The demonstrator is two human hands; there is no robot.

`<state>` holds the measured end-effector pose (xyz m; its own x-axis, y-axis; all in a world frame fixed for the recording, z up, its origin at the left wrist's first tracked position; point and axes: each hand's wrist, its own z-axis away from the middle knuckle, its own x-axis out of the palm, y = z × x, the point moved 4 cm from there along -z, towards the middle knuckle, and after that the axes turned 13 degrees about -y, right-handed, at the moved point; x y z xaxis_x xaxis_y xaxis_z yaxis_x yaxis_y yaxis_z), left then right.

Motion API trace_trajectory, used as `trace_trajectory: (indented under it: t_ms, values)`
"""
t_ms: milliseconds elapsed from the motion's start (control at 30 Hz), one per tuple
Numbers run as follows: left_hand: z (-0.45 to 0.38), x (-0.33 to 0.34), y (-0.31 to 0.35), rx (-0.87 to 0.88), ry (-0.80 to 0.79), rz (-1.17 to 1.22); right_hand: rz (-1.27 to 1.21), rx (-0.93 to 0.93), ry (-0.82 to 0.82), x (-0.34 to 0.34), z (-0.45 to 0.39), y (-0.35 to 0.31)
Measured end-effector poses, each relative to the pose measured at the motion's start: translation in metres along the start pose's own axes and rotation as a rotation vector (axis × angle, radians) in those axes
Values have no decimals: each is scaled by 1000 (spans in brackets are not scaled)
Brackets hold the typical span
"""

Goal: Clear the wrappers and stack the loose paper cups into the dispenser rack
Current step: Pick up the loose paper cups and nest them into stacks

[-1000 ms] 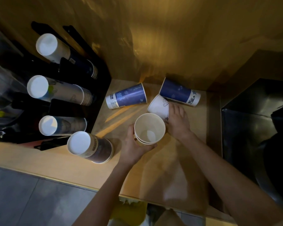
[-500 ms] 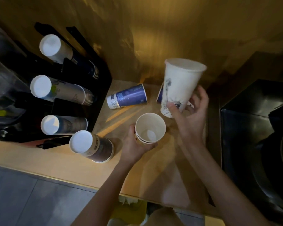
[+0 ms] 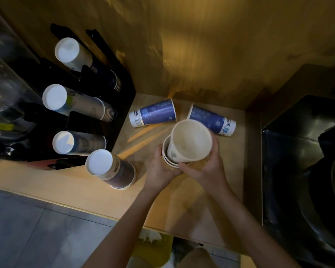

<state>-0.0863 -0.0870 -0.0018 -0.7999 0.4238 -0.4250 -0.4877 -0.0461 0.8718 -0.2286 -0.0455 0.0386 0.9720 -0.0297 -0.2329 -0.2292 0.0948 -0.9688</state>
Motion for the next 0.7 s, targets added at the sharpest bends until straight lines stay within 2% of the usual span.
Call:
trace_trajectory:
  t_ms: [200, 400, 700]
  values:
    - [-1, 3, -3, -17, 16, 5, 117, 8, -57, 2, 0, -1]
    - [0, 4, -3, -29, -7, 14, 365, 30, -56, 11, -6, -6]
    - [1, 3, 1, -28, -1, -63, 338, 49, -47, 8, -8, -1]
